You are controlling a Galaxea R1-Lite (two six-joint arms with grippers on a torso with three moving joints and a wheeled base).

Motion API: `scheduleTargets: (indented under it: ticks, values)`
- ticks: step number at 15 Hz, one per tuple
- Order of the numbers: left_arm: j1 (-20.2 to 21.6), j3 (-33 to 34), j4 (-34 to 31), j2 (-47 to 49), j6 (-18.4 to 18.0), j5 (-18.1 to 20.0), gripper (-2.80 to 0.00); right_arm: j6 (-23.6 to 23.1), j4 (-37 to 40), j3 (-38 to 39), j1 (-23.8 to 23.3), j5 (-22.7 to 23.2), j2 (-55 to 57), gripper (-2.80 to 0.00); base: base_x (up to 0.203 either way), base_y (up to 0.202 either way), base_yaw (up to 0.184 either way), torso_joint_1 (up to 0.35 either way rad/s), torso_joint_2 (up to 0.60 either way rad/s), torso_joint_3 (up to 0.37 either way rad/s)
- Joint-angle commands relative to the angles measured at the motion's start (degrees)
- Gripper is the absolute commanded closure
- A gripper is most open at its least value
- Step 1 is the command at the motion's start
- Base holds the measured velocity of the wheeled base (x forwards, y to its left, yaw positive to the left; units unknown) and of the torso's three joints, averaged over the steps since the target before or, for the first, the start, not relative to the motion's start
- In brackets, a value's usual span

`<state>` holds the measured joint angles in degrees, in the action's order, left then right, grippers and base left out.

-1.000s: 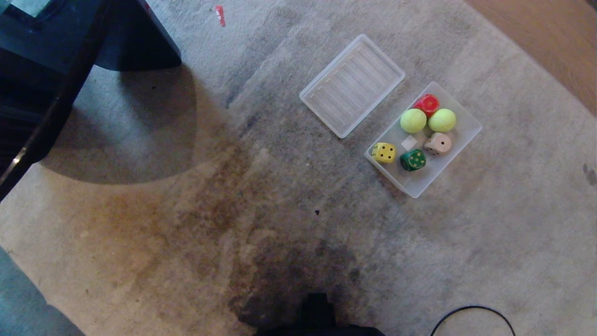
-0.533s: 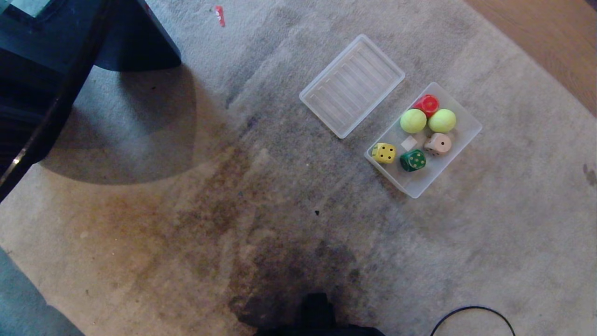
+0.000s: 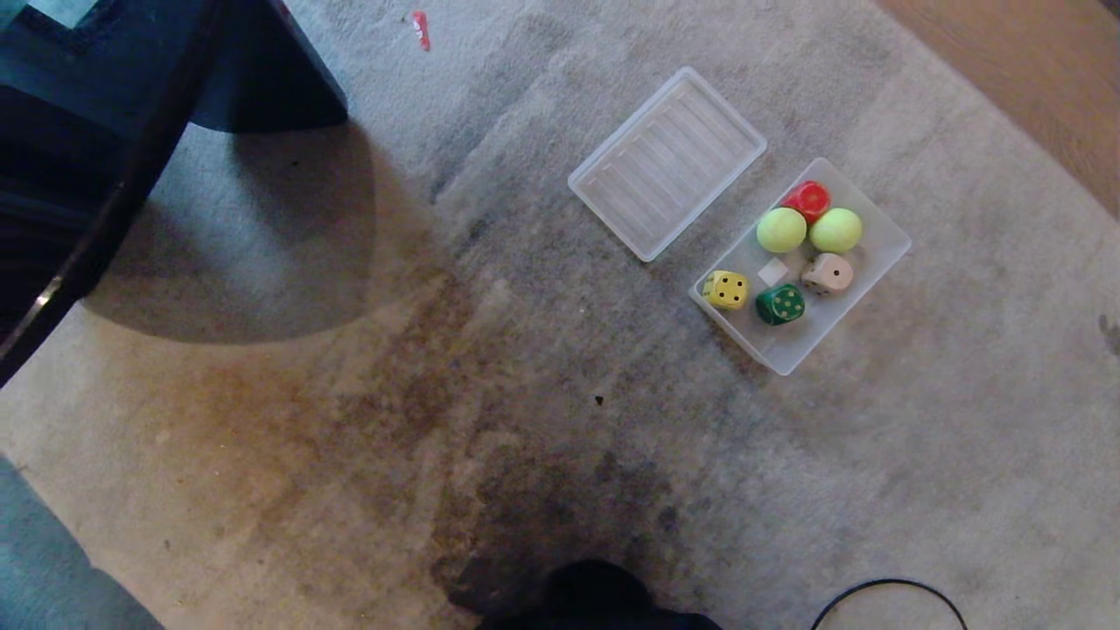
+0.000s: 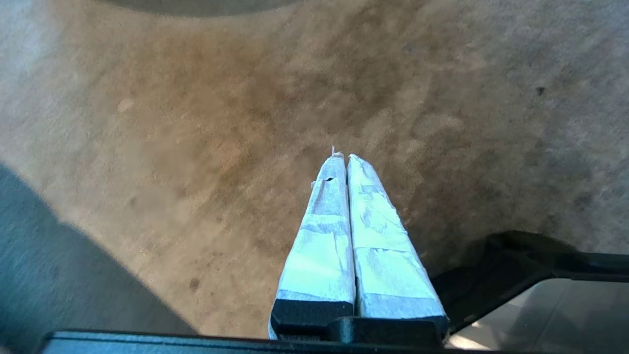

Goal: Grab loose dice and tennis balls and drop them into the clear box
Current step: Close the lid

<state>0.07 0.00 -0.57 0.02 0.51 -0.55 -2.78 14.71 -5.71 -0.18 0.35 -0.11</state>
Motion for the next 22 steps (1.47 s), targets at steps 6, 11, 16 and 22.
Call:
scheduleTargets:
  ticks: [6,11,16,22]
  values:
    - [-0.07,0.09,-0.04,0.06,0.10,0.02,0.00,0.32,0.05,-0.01,-0.08,0.09,-0.07,0.00,0.003,-0.007,0.129,0.004,0.00,0.002]
    - [-0.07,0.09,-0.04,0.06,0.10,0.02,0.00,0.23,0.05,-0.01,-0.08,0.09,-0.07,0.00,0.000,0.000,0.000,0.000,0.00,0.000]
    - [-0.07,0.09,-0.04,-0.02,0.02,-0.07,0.00,0.23,0.05,-0.01,-0.08,0.09,-0.07,0.00,0.000,0.000,0.000,0.000,0.00,0.000]
    - [-0.07,0.09,-0.04,0.06,0.02,-0.07,0.00,0.23,0.05,-0.01,-0.08,0.09,-0.07,0.00,0.000,0.000,0.000,0.000,0.00,0.000]
